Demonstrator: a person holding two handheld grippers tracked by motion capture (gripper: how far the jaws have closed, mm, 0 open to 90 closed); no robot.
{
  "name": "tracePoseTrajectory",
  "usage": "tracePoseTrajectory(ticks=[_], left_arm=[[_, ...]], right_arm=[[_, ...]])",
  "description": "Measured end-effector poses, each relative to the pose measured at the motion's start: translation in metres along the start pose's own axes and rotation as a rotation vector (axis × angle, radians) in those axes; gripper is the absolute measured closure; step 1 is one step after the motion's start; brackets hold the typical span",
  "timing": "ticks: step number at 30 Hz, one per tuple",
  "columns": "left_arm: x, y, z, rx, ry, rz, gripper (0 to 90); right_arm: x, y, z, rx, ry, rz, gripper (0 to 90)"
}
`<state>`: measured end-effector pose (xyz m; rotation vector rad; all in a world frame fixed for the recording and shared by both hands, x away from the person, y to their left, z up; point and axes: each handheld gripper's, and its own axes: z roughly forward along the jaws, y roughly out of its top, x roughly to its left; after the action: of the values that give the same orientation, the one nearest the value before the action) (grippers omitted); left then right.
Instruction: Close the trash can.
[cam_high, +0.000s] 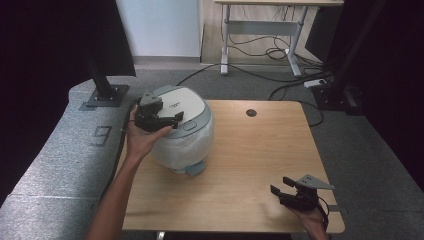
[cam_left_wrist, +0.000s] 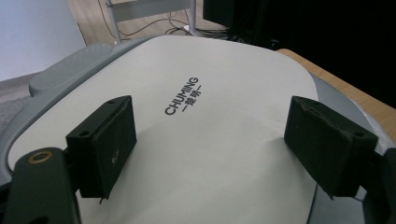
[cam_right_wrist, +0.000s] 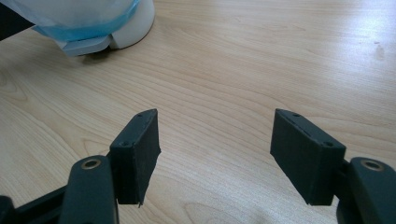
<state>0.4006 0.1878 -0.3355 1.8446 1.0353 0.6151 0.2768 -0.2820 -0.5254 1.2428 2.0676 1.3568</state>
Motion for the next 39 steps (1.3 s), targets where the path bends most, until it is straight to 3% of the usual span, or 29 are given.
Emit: tracePoseTrajectory(ticks=[13,14,15,23,30,39], left_arm=[[-0.002,0.001,0.0,0.009,0.013,-0.002,16.9],[-0.005,0.0,0.001,0.012,0.046,0.037,17.9],[-0.005,-0.001,0.001,0.011,0.037,0.023,21.6],[-0.006,-0.001,0.002,0.002,0.026,0.03,21.5],[-0.002,-0.009,-0.006,-0.04,-0.031,0.024,20.2],[-0.005,-0.031,-0.047,-0.145,-0.111,-0.002,16.7]], right_arm=[[0.001,0.0,0.001,0.007,0.001,-0.002,32.3],[0.001,0.0,0.001,0.006,0.002,-0.001,32.3],[0.0,0.0,0.001,0.006,0.003,0.001,32.3],[0.0,0.0,0.0,0.002,0.004,0.003,32.3],[-0.003,0.0,-0.001,0.004,0.003,0.012,32.3],[-0.005,0.0,-0.003,-0.003,-0.005,0.018,32.1]])
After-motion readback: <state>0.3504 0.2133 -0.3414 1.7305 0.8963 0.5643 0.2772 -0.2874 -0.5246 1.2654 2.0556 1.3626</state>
